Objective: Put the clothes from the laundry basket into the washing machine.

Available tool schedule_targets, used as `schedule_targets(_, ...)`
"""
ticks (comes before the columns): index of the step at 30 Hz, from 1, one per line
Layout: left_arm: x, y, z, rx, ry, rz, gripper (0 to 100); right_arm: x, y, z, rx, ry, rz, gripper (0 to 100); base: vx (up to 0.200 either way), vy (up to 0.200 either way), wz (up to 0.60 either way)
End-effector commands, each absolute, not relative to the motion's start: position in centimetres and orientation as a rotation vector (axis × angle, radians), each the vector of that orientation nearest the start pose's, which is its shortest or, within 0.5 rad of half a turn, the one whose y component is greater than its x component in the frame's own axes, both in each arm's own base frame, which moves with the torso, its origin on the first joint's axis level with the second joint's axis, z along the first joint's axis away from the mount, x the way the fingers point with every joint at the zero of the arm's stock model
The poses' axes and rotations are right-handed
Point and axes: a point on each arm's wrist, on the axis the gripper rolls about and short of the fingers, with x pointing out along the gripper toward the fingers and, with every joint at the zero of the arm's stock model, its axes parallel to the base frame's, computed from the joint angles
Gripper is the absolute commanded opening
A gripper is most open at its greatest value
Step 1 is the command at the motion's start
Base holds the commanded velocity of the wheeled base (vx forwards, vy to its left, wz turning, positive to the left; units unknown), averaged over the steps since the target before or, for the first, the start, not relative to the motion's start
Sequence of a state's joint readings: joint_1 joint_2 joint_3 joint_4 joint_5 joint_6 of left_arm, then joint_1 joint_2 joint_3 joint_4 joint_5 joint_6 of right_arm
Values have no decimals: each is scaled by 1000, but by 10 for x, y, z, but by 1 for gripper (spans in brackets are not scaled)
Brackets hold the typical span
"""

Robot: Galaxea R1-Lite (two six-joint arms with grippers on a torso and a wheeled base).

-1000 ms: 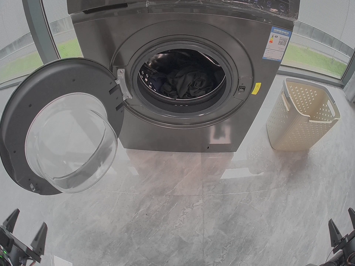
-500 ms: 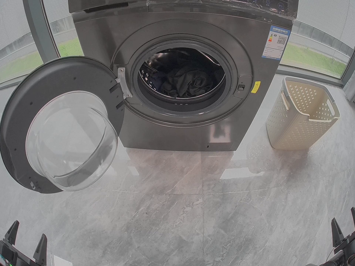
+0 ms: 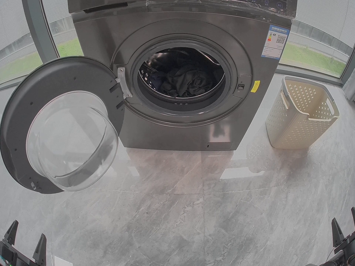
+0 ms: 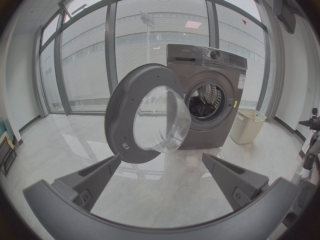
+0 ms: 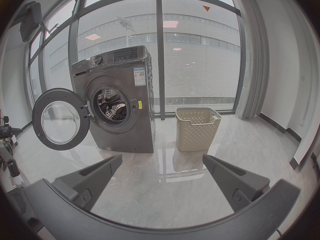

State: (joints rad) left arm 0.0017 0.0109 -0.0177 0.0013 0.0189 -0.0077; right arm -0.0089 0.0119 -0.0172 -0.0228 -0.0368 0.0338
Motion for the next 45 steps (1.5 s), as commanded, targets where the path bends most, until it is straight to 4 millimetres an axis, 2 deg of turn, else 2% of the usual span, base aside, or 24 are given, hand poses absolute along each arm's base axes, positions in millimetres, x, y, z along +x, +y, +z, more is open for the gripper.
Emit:
schedule_targets(1,-23,0,75,-3,5,20,100,-22,-1,78,34,-18,-46,100,0,200,0)
schedule_targets(8,-23,0,75,2,5,15,100,-22,-1,78,34,-18,-46,100,0,143,0)
schedule_targets(17,-23,0,75,2,5,15,100,-22,-1,78,34,-18,-46,100,-200,0,0)
schedule_targets(24,-23,0,75,0,5,15,100,-22,-1,78,34,-18,-46,100,0,0,0)
schedule_targets(38,-23,0,76,-2,3,12,100,-22,-1,78,34,-18,-46,100,0,200,0)
schedule_targets(45,-23,0,76,-5,1,17,100,-22,-1,78,34,-18,-46,100,0,0,0)
